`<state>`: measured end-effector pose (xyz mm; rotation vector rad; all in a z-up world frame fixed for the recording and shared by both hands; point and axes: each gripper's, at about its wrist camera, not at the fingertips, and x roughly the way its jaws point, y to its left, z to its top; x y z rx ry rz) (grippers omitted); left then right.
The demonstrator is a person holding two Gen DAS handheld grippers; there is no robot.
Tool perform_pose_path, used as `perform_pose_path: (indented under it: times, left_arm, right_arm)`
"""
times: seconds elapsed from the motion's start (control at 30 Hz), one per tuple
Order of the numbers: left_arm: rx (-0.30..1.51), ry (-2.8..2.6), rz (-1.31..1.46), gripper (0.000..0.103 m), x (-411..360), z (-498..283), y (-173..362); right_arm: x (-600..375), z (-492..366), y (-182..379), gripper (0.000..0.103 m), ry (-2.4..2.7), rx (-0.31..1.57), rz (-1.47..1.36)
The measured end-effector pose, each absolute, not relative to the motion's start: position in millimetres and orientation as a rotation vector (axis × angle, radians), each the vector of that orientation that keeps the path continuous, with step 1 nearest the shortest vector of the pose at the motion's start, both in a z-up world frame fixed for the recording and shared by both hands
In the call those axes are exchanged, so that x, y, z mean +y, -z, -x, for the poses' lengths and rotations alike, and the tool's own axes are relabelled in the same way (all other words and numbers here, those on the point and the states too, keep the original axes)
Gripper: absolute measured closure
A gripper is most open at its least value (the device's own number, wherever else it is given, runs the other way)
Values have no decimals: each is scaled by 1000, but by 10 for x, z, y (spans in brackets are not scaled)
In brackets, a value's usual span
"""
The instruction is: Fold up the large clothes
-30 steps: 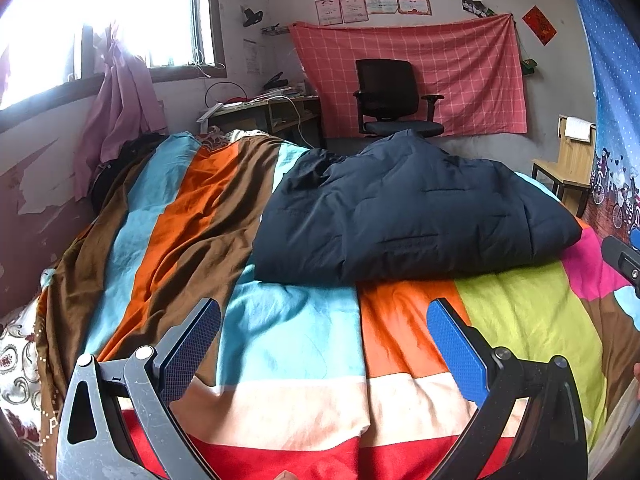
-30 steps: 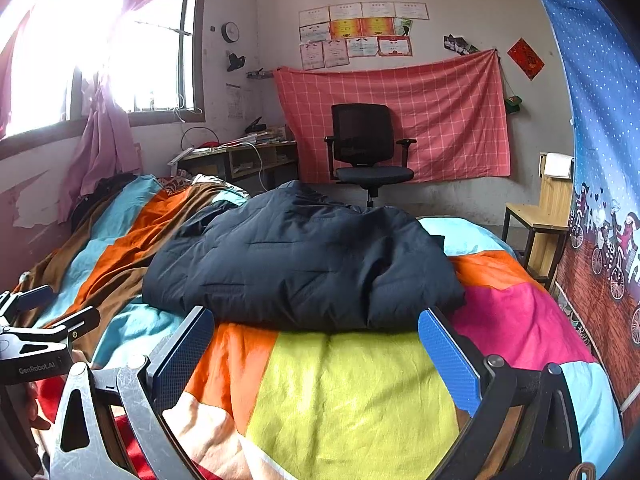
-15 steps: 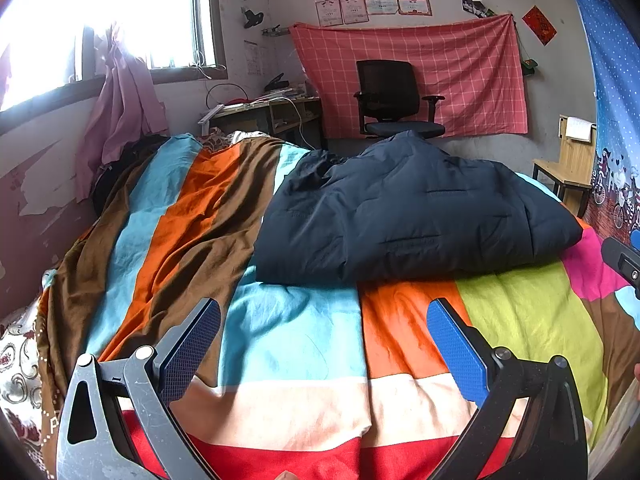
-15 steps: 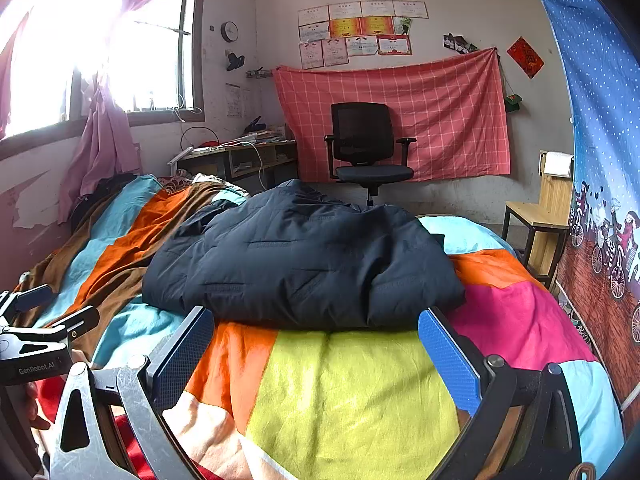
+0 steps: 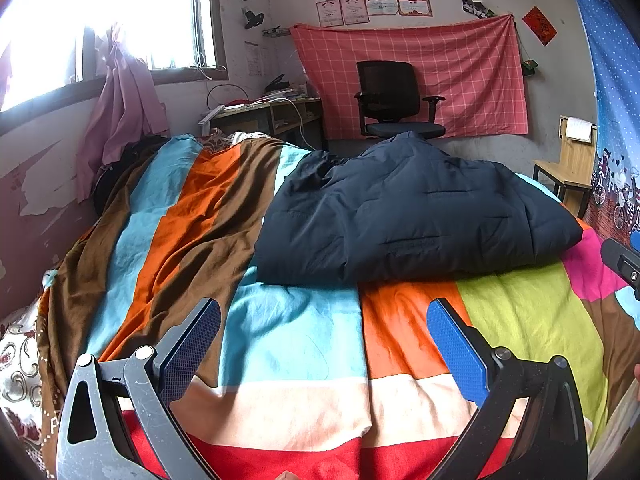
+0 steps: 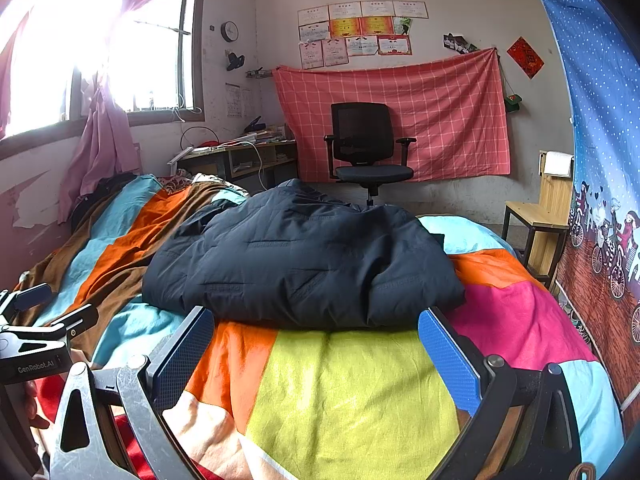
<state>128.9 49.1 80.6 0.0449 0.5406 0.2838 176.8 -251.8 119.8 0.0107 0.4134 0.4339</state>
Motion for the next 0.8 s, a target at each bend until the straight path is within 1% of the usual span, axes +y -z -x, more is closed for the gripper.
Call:
perform_pose_path:
  times: [0.8]
  left_arm:
    - [546,-284,-37,2,490,-1287,-817]
  right_arm:
    - [-2519,-1770,-1204,0,-434,415,-12]
